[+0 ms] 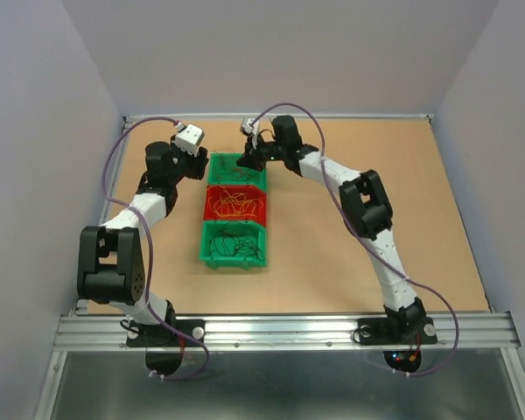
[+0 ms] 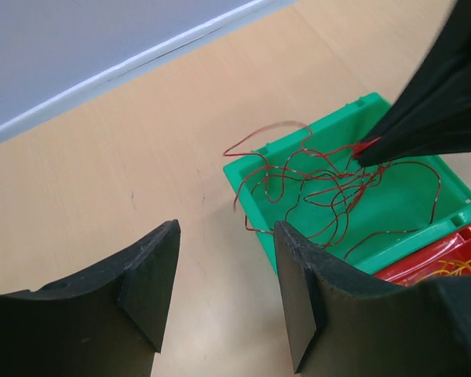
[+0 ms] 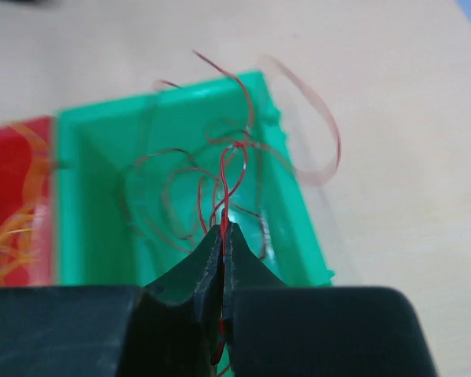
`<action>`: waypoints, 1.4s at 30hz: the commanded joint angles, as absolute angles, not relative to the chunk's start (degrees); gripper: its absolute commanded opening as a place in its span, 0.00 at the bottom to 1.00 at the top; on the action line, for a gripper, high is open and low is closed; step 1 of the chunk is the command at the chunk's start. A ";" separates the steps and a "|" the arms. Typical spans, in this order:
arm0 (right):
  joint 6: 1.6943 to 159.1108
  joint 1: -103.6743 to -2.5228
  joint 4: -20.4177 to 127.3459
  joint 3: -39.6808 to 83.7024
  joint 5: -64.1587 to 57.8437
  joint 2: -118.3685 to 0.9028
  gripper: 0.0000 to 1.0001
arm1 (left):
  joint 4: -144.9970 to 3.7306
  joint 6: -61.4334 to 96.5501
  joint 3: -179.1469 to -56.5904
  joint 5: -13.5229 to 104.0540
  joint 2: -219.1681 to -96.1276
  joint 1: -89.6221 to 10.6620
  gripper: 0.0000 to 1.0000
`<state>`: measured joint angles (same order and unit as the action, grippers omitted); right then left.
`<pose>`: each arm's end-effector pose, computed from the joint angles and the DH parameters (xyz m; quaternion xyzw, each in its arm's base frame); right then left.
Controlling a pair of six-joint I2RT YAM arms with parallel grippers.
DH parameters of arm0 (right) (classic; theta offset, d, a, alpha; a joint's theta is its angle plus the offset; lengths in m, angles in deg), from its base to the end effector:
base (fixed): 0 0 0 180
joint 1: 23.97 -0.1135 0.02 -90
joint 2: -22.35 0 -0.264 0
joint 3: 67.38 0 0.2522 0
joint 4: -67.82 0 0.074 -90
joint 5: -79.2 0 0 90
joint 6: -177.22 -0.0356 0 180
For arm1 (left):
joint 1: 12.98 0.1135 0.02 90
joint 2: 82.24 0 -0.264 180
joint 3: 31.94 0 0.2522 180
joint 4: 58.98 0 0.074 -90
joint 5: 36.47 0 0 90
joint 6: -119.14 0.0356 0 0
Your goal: Untangle the cables
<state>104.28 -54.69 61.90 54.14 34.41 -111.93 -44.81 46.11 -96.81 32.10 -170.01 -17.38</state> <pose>0.4549 0.2997 0.2151 -0.5086 0.5951 0.3741 0.4972 0.3459 -0.0397 0.2629 0.2572 0.7103 -0.0702 0.6515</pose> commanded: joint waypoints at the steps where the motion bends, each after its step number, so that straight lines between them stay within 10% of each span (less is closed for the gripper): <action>1: 109.88 -54.47 35.99 72.56 31.94 -125.02 0.05 | -40.48 44.78 -97.82 32.34 -168.20 -17.20 0.62; 11: 113.14 -56.84 20.12 59.26 18.01 -120.41 0.00 | -39.87 45.05 -97.03 31.20 -167.32 -17.20 0.62; 18: 104.10 -56.93 42.62 30.42 18.82 -98.43 0.01 | -39.69 44.96 -96.50 29.10 -167.67 -17.20 0.61; 37: 92.40 -58.42 68.82 12.74 6.08 -79.52 0.04 | -32.84 45.84 -90.79 29.44 -162.49 -17.20 0.60; 40: 92.31 -58.51 65.00 14.47 7.04 -81.61 0.64 | -31.96 45.93 -90.09 29.44 -161.52 -17.20 0.61; 42: 93.72 -59.22 60.32 17.29 4.60 -83.38 0.75 | -31.95 45.93 -90.00 29.45 -161.52 -17.20 0.61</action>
<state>93.26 -58.08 63.27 14.03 6.94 -81.96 -36.12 45.74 -90.65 29.93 -163.93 -17.36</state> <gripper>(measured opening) 0.652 0.607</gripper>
